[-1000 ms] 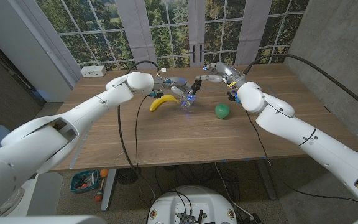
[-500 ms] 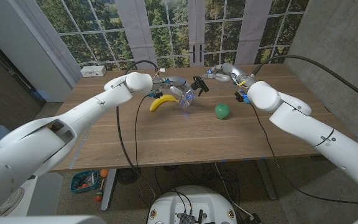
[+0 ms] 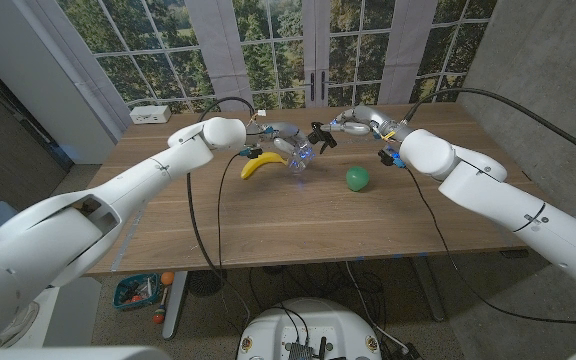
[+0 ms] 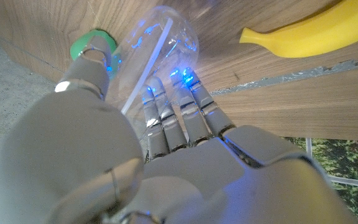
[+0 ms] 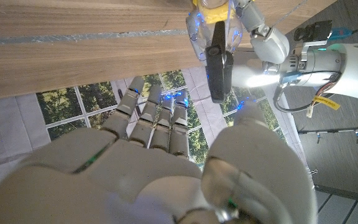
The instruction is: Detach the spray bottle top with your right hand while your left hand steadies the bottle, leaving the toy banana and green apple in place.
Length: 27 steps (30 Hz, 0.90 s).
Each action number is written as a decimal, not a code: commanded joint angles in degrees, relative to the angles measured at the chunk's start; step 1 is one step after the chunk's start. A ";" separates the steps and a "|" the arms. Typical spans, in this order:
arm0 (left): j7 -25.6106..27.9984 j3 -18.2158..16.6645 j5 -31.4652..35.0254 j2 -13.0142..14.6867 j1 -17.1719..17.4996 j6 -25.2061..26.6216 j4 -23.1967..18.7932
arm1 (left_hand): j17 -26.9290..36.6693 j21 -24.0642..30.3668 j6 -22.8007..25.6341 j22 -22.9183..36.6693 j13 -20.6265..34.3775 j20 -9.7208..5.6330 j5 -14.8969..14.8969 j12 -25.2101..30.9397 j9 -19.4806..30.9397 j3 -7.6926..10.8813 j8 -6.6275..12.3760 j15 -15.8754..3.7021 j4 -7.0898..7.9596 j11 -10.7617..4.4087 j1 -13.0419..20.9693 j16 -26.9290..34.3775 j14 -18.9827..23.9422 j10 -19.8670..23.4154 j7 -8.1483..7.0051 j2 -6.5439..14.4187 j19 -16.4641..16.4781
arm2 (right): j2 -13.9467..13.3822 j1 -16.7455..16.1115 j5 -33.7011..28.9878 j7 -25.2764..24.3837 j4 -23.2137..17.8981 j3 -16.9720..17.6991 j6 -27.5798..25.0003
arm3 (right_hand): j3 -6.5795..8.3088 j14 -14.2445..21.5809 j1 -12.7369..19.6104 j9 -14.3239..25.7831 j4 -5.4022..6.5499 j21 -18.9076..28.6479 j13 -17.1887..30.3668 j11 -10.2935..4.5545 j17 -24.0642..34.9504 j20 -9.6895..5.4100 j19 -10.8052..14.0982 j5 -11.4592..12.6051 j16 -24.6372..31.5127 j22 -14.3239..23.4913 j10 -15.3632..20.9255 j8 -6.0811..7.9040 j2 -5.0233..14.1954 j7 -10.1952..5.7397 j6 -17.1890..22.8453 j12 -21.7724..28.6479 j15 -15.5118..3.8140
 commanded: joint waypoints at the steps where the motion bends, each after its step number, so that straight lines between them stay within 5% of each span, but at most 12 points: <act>1: 0.89 -0.06 0.16 -0.55 0.15 -0.03 0.04 | 0.06 0.41 16.86 0.10 6.32 -0.26 0.44 1.72 -0.02 6.78 0.46 -9.92 6.36 -3.10 4.40 0.28 2.21 24.54 1.30 9.47 0.18 | -0.58 2.27 -4.22 1.66 -0.61 -3.42 -1.38 | 0.54 0.66 2.13 0.27 -1.22 -0.04 0.28 -0.52 0.15 -0.10 0.72 0.63 0.11 0.14 1.45 0.67 0.22 -0.51 1.18 0.67 -0.58; 4: 0.81 0.02 0.12 -0.70 0.05 -0.04 0.17 | 0.06 0.42 16.78 0.11 6.38 -0.25 0.44 1.68 -0.04 6.75 0.42 -9.80 6.39 -3.19 4.35 0.27 2.18 24.49 1.32 9.44 0.18 | -0.22 2.63 -5.17 1.80 -0.02 -3.96 -1.05 | 1.47 1.73 4.59 0.44 -2.81 0.09 0.49 -1.29 0.20 -0.50 1.35 0.90 0.59 0.14 2.25 1.23 0.48 -0.94 2.38 0.93 -1.24; 11: 0.69 0.14 0.13 -0.83 -0.08 0.32 0.09 | 0.07 0.45 16.79 0.11 6.45 -0.26 0.44 1.59 -0.02 6.78 0.45 -9.81 6.41 -3.18 4.33 0.28 2.16 24.47 1.28 9.49 0.15 | 0.57 2.45 -6.54 1.02 1.27 -4.12 1.08 | 2.49 3.06 7.11 0.81 -4.05 0.37 0.95 -1.81 0.54 -1.19 2.41 0.95 1.44 0.15 4.71 2.77 1.09 -1.69 5.65 1.79 -2.07; 20: 0.24 0.52 0.29 -1.04 -0.45 0.68 0.33 | 0.10 0.53 16.82 0.11 6.52 -0.28 0.41 1.47 -0.07 6.76 0.43 -9.88 6.32 -3.28 4.39 0.31 2.14 24.51 1.27 9.45 0.20 | 2.23 -1.12 -6.18 -5.01 3.93 -1.33 8.97 | 7.73 10.26 14.49 1.92 -4.80 2.60 3.22 -5.16 1.63 -5.53 6.29 0.47 5.14 0.38 16.48 10.92 7.31 -2.90 22.79 5.97 -7.60; 27: 0.19 0.74 0.55 -1.10 -0.59 0.75 0.40 | 0.12 0.55 16.75 0.11 6.54 -0.30 0.38 1.36 0.01 6.73 0.46 -9.88 6.33 -3.28 4.36 0.34 2.17 24.49 1.25 9.46 0.13 | 3.10 -2.38 -6.29 -6.57 4.96 -0.19 10.97 | 9.65 12.76 15.74 1.53 -4.49 3.56 3.80 -6.20 1.09 -6.66 7.43 0.68 5.21 0.43 20.19 11.76 8.53 -2.50 24.80 7.22 -9.25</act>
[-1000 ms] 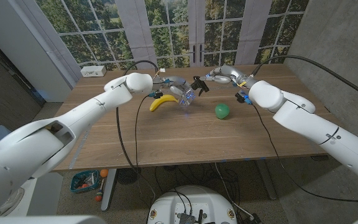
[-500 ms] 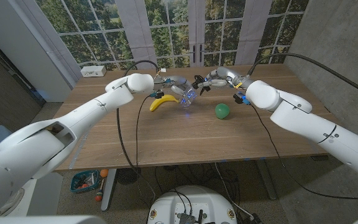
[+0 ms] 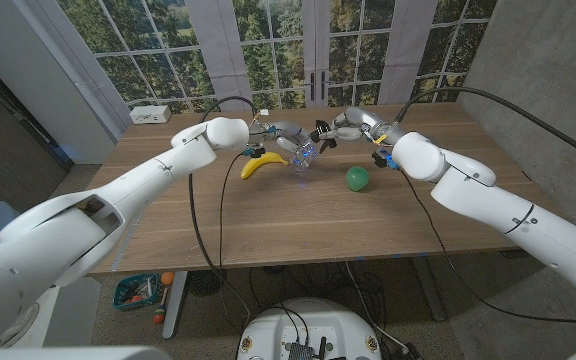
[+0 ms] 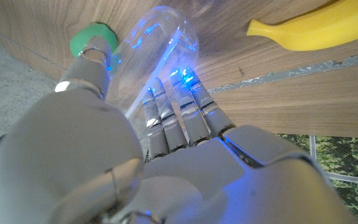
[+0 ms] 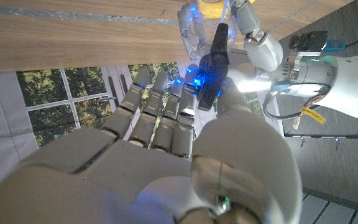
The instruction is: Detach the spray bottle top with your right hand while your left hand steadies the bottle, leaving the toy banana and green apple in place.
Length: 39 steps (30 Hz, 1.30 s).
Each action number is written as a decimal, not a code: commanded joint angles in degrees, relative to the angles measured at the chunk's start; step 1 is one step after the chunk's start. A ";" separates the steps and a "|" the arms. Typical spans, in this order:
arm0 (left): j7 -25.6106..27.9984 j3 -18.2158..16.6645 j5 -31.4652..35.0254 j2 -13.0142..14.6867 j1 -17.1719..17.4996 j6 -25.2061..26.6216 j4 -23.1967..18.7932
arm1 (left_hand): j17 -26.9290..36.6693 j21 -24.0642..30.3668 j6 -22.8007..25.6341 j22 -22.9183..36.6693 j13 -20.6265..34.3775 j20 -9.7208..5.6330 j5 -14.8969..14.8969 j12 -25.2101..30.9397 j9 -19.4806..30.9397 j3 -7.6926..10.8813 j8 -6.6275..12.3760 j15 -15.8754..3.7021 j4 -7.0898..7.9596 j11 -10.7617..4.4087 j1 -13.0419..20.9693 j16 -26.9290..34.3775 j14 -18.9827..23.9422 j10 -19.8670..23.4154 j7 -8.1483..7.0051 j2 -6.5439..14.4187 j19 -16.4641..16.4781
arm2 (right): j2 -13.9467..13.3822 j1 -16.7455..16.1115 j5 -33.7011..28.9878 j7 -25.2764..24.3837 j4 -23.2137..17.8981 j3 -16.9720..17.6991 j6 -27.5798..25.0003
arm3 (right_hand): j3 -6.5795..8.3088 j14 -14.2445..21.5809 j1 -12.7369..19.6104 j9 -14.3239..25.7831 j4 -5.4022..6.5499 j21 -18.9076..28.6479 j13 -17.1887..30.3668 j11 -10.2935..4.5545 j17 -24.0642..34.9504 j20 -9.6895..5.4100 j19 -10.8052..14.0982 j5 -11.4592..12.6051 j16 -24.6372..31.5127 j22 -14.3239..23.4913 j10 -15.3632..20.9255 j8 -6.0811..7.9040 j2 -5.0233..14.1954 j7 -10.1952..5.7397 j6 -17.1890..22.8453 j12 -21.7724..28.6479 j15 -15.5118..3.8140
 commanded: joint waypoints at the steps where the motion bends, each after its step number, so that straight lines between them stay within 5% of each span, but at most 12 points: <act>1: -0.18 0.41 0.36 -0.16 -0.28 0.29 0.11 | 0.17 0.34 16.73 0.11 6.52 -0.28 0.06 1.35 0.11 6.72 0.34 -9.81 6.34 -3.26 4.32 0.55 2.14 24.49 1.29 9.44 0.14 | 1.58 -2.42 -0.67 -3.81 2.22 2.00 5.08 | 0.95 0.72 1.83 0.08 0.22 0.49 0.38 -1.12 -0.13 -0.52 0.45 0.26 0.03 0.28 1.99 0.57 1.39 0.11 1.11 0.60 -7.25; 19: 0.13 -0.02 0.11 0.59 0.68 0.84 -1.25 | 0.19 0.45 16.80 0.12 6.46 -0.30 0.00 1.09 -0.02 6.73 0.30 -9.84 6.24 -3.22 4.42 0.56 2.09 24.77 1.46 9.49 0.08 | 3.76 -6.65 0.20 -10.49 3.97 5.96 9.58 | 2.96 0.35 3.22 0.36 0.04 1.19 0.93 -0.86 -0.91 -0.67 0.59 0.74 -1.29 0.24 2.14 1.42 1.39 2.27 2.23 0.25 -7.47; 39: 1.29 -1.32 -1.36 1.71 2.90 1.86 -3.02 | 0.22 0.58 16.72 0.12 6.16 -0.30 -0.09 0.59 0.00 6.69 0.23 -9.90 6.14 -3.16 4.59 0.60 2.09 24.71 1.20 9.52 0.07 | 7.66 -11.03 2.73 -18.71 7.05 10.10 16.66 | 3.73 0.33 3.64 1.20 0.08 1.87 1.32 -1.15 -0.81 -1.04 1.06 1.08 -1.47 0.24 2.96 2.13 1.12 2.45 2.31 0.27 -7.90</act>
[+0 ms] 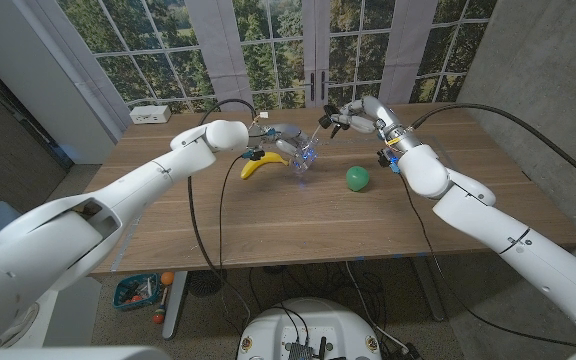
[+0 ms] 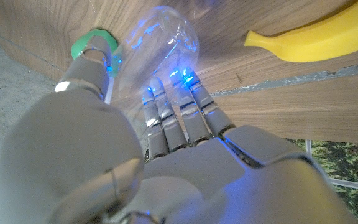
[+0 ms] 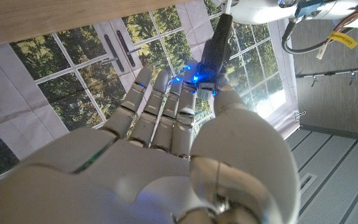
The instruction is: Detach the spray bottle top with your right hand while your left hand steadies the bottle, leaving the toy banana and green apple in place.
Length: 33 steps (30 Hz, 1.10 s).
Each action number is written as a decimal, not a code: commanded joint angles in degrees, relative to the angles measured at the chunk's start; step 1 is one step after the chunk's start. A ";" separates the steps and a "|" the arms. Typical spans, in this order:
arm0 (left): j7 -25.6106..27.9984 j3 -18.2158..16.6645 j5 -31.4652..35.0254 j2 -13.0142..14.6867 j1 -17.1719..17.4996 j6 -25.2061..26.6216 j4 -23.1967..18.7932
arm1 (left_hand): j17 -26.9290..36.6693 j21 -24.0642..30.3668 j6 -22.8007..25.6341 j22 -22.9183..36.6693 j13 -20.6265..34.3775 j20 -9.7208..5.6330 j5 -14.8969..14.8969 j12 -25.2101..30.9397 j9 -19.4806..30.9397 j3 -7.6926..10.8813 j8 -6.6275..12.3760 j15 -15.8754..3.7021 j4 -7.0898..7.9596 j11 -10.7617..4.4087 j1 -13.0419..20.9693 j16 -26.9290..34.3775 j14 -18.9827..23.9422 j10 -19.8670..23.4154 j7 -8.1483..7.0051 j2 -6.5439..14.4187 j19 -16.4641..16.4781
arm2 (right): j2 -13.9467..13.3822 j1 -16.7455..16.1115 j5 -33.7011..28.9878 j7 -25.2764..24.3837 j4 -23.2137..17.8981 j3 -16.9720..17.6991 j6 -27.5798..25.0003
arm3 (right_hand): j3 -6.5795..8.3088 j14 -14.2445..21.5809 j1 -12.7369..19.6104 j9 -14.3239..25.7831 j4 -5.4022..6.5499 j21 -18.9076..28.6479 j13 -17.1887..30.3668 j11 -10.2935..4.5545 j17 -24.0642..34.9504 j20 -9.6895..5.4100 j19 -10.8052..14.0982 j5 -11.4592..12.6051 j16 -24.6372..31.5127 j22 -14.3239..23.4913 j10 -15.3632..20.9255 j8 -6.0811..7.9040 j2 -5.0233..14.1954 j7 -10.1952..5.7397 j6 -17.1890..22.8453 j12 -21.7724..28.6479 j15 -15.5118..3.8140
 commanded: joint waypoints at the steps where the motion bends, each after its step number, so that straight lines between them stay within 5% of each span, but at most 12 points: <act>1: 0.99 -0.93 -1.17 0.67 1.52 0.73 -1.10 | 0.17 0.34 16.72 0.12 5.64 -0.30 -0.02 0.58 0.18 6.68 0.23 -9.87 6.17 -3.16 4.57 0.16 2.10 24.70 1.20 9.53 0.05 | 2.18 -2.54 1.03 -4.70 1.73 2.43 3.66 | 0.48 0.11 1.78 0.25 -0.02 0.31 0.29 -1.76 0.24 -0.33 0.33 0.42 -0.13 0.25 2.48 0.56 1.36 0.26 0.28 0.27 -7.74; 33: 5.69 -3.42 -6.12 0.41 6.24 1.15 -1.13 | 0.12 0.53 16.89 0.11 5.45 -0.41 -0.10 0.16 0.05 6.63 0.14 -9.85 6.19 -3.14 4.55 0.06 1.88 24.88 1.12 9.45 0.00 | 10.43 -6.20 -0.08 -19.85 8.16 6.85 10.78 | 1.18 0.53 1.78 0.68 0.18 1.40 0.88 -2.23 0.44 -1.06 0.93 0.69 -0.22 0.29 3.02 1.03 0.96 0.23 0.26 0.06 -8.30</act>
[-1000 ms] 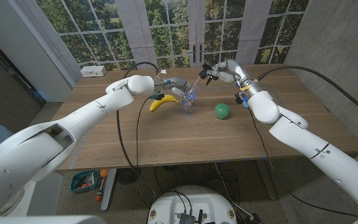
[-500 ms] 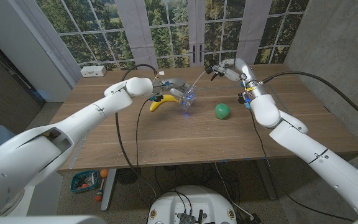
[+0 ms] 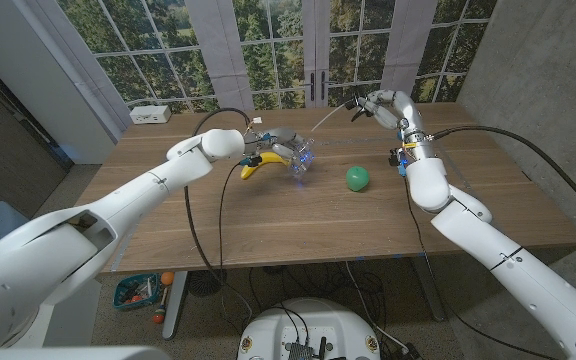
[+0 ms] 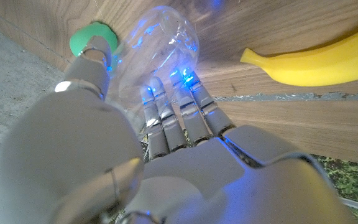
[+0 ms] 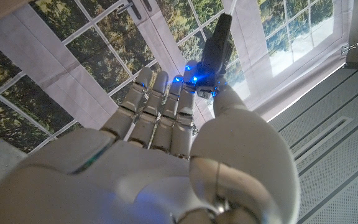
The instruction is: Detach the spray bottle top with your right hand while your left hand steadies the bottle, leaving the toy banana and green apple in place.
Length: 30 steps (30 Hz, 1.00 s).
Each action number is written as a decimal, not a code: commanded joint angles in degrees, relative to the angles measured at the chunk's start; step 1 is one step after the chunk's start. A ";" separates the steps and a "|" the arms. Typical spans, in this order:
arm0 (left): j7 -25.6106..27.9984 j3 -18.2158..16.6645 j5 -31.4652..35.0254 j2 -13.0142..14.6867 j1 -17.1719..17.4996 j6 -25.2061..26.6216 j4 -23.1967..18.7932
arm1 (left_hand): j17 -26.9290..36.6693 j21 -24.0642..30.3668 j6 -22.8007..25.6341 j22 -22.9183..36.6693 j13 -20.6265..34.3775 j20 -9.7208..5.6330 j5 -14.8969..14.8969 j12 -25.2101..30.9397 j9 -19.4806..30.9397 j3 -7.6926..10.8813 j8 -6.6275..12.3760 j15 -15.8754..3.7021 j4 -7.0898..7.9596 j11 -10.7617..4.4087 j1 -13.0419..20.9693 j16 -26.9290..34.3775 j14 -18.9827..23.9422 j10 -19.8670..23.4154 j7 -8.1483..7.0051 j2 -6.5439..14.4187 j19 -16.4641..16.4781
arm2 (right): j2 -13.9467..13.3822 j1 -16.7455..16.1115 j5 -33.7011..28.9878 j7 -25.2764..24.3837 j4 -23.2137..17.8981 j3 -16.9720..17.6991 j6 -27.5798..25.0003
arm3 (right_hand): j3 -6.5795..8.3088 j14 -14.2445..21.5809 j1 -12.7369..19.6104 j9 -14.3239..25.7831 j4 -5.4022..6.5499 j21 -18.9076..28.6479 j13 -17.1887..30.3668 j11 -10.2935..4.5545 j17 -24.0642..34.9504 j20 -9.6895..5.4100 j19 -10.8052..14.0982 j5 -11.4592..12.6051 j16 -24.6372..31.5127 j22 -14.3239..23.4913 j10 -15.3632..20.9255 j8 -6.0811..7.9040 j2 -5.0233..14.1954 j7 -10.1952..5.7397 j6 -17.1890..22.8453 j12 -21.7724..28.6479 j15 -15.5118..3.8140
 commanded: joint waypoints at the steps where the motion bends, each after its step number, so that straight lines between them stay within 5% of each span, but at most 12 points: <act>1: 3.26 -1.58 -2.81 -0.50 2.84 -0.76 0.30 | 0.12 0.52 16.88 0.11 5.28 -0.40 0.02 0.09 0.02 6.46 0.55 -9.81 6.35 -3.18 4.52 0.11 1.86 24.82 1.11 9.42 -0.04 | 3.27 -0.90 0.83 -4.44 2.56 1.43 2.49 | 0.56 0.54 1.75 0.16 -0.10 0.36 0.37 -2.50 0.17 -0.46 0.35 0.50 -0.23 0.30 2.88 0.39 0.97 0.21 0.26 0.07 -8.28; 12: 10.90 -4.92 -7.32 -1.71 8.70 -3.82 0.63 | 0.01 0.35 17.25 0.08 4.26 -0.27 -0.01 -0.58 -0.28 6.32 0.35 -9.91 6.37 -4.31 4.25 -0.09 1.45 24.88 0.23 9.12 -0.65 | 4.77 -1.13 5.06 -3.55 3.26 2.40 1.99 | 0.70 0.62 1.63 0.29 -0.03 0.70 0.56 -2.46 0.28 -0.49 0.46 0.58 -0.24 0.32 2.92 0.50 0.90 0.22 0.18 -0.03 -8.14; 30: 24.22 -8.99 -10.60 -3.41 18.61 -6.41 -1.68 | 0.12 0.39 18.78 0.04 2.33 -0.94 -0.38 -1.47 -1.04 5.33 -0.08 -10.07 5.56 -5.84 4.40 0.08 0.93 25.48 -0.73 7.63 -0.68 | 8.68 -1.29 22.18 -1.28 3.28 5.11 -6.60 | 1.13 1.27 1.53 0.63 -0.07 1.42 0.94 -1.80 0.40 -0.13 0.72 0.92 -0.18 0.35 3.48 0.69 0.76 0.66 -0.09 -0.03 -7.08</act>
